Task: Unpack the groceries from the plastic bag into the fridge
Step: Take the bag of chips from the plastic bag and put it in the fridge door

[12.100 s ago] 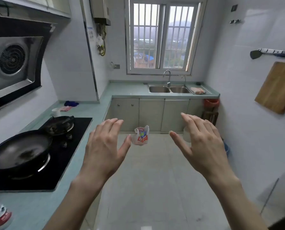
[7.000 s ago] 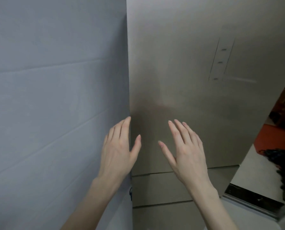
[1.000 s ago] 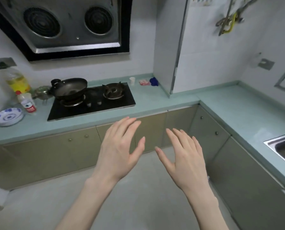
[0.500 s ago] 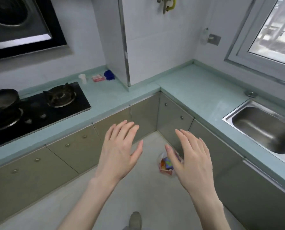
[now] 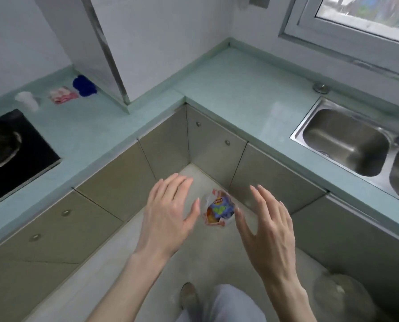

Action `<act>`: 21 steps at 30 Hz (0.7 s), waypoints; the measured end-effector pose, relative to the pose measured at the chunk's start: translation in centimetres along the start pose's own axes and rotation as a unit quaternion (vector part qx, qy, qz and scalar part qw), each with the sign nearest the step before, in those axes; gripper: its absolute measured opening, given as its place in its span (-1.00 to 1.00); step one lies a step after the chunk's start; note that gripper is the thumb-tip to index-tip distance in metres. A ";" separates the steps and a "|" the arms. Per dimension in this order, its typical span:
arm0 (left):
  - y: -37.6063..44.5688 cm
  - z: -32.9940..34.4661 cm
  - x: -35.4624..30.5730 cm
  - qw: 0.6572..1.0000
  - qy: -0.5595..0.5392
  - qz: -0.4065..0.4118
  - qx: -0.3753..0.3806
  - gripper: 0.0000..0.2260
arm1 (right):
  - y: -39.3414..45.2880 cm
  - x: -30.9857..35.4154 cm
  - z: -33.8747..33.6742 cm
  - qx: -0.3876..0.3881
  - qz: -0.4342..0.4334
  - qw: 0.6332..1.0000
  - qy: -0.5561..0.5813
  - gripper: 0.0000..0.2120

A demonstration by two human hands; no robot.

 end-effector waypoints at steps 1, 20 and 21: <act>0.6 1.3 0.2 1.000 -0.003 -0.003 0.013 -0.58 | 0.2 -0.3 0.9 0.003 0.001 1.000 0.001 -0.45; 7.2 36.9 5.9 0.971 -0.137 -0.127 0.147 -0.59 | 2.1 -19.4 30.8 0.120 0.091 0.982 0.112 -0.42; 7.0 39.3 6.3 0.967 -0.148 -0.135 0.156 -0.59 | 1.8 -20.5 32.7 0.131 0.101 0.978 0.128 -0.44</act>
Point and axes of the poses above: each hand's wrist, its own y-axis towards the middle knuckle, its own z-axis out of the palm, x = y × z, the point moved 7 cm from there along y, towards the middle knuckle, and after that the axes turned 14 degrees about -z, right-handed, at the moved point
